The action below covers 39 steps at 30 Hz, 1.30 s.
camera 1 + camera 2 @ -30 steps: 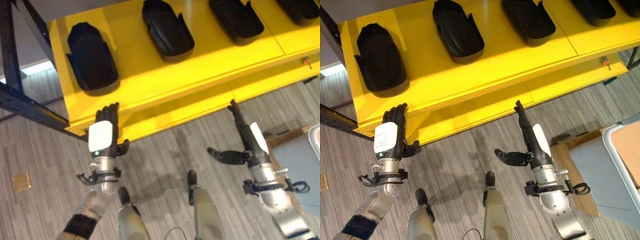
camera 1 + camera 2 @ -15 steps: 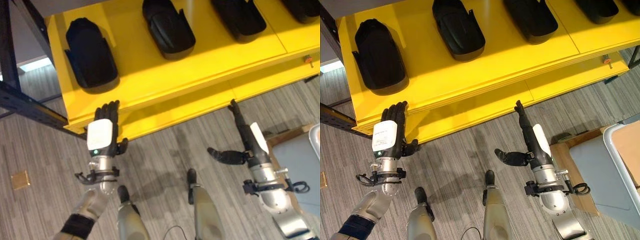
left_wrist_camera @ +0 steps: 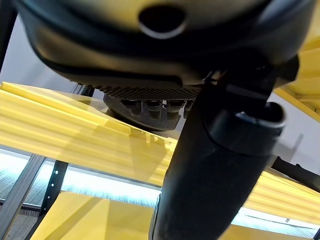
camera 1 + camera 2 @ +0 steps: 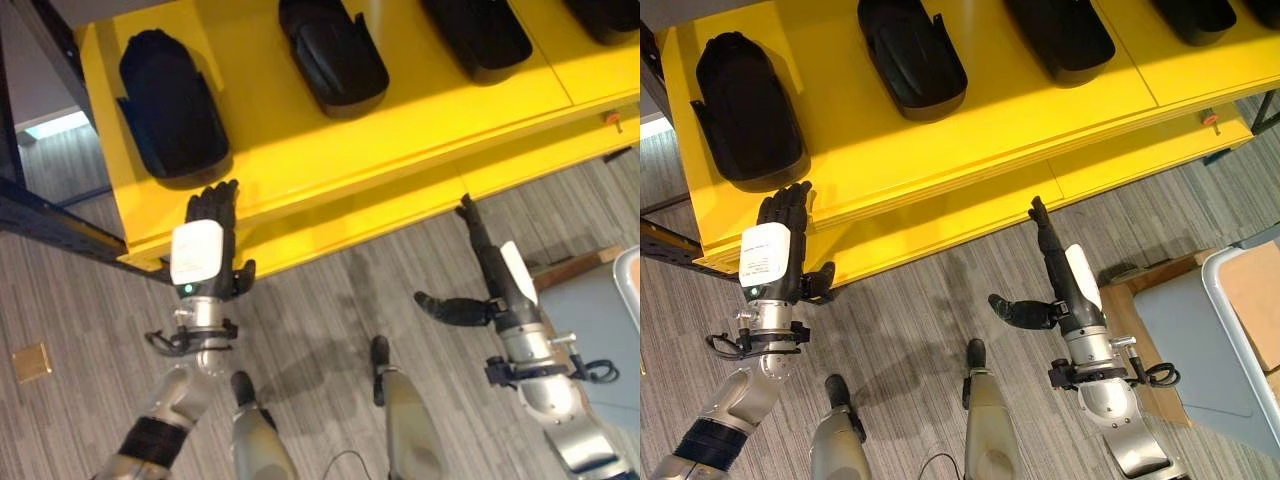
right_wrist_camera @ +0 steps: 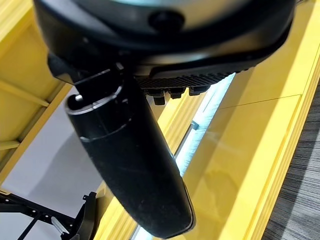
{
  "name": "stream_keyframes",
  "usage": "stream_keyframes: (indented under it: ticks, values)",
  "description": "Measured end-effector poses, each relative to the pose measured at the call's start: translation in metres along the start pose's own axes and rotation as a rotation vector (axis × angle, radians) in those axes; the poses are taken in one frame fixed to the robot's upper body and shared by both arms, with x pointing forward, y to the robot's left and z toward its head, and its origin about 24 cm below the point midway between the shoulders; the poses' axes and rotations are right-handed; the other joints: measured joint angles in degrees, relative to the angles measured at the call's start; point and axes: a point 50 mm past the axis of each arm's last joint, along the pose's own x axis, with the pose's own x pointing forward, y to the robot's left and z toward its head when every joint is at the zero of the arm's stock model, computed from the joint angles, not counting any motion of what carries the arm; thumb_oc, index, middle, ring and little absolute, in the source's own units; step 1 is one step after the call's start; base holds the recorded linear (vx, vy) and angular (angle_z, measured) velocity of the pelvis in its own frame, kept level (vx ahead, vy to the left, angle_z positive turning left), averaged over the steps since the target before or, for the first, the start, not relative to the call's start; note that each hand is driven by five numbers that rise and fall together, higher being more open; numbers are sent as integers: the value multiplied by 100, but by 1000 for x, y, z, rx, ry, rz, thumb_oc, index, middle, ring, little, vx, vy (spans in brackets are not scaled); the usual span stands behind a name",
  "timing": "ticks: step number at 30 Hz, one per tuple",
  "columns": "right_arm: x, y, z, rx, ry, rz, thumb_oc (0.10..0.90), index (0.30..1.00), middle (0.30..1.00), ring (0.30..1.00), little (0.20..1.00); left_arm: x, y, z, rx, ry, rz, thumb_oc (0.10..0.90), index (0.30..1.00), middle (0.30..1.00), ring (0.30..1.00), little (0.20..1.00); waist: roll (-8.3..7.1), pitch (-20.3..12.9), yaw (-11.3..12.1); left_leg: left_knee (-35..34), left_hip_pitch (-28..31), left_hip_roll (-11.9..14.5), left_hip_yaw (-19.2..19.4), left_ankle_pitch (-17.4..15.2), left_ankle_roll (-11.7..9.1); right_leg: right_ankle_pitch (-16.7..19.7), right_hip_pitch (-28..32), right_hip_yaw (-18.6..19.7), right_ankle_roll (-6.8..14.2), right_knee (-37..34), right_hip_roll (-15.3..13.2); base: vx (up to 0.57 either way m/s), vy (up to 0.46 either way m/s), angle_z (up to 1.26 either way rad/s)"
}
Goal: Move parts from the plastic box to the shelf.
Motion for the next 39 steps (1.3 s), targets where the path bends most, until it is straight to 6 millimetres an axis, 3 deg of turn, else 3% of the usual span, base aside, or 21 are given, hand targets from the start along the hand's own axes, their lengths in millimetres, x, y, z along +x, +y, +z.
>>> stream_keyframes:
  ticks: [39]
  values:
    - [2,0,1,-1,-9,1,900,1000,1000,1000,1000,6,-6,-12,43,61,-28,900,1000,1000,1000,1000,4,2,-108,295,-130,16,35,-180,-23,-15,-135,123,6,126,4,5,3,-1]
